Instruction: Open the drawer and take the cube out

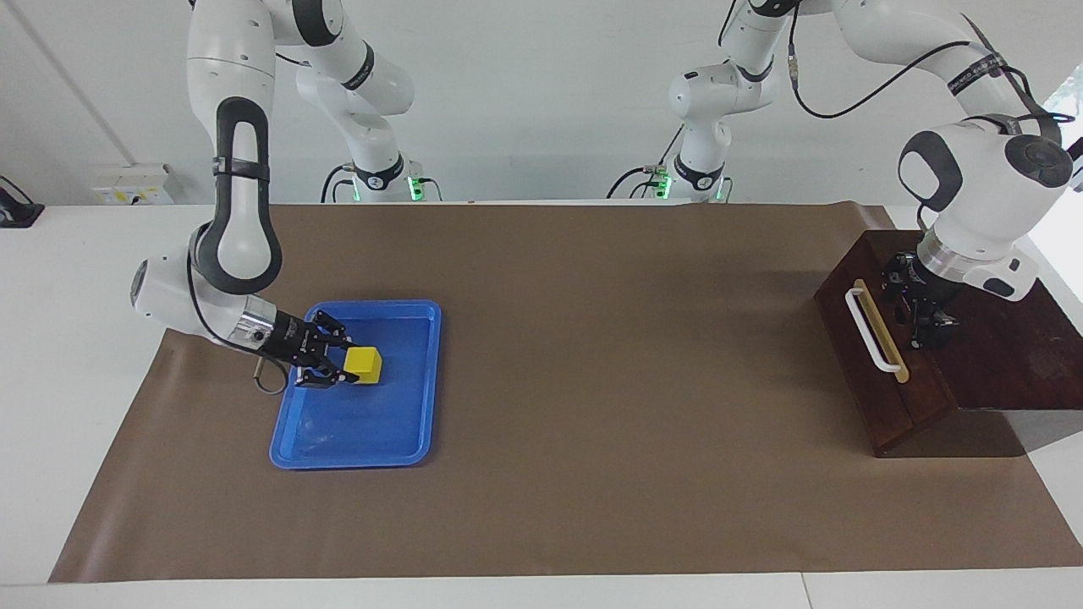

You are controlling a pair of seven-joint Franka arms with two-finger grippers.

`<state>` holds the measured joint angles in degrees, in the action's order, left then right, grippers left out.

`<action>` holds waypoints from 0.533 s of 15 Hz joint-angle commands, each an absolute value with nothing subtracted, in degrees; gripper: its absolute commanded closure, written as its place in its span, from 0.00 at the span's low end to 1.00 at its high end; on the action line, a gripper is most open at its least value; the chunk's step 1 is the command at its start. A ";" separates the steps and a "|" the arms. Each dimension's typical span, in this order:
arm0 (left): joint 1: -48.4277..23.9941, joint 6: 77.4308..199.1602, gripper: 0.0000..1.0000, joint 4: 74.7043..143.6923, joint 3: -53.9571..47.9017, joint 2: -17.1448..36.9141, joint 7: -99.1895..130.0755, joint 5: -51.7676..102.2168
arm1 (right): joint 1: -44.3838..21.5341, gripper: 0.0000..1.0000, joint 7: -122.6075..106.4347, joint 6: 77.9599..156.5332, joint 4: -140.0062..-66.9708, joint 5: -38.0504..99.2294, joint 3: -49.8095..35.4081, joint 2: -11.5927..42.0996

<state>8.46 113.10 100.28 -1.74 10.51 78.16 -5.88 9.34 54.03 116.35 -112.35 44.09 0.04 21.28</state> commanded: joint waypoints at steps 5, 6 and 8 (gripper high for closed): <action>5.19 102.85 0.00 98.70 -3.69 4.67 49.36 -3.97 | 7.74 0.66 51.94 120.14 -116.98 45.97 -0.18 18.63; 5.19 101.70 0.00 98.35 -3.95 3.44 43.48 -2.91 | 7.65 0.44 51.77 120.23 -117.24 45.97 -0.09 18.55; 5.19 97.67 0.00 97.91 -4.92 1.59 30.73 -2.55 | 7.73 0.10 52.12 119.97 -116.90 45.88 -0.09 18.54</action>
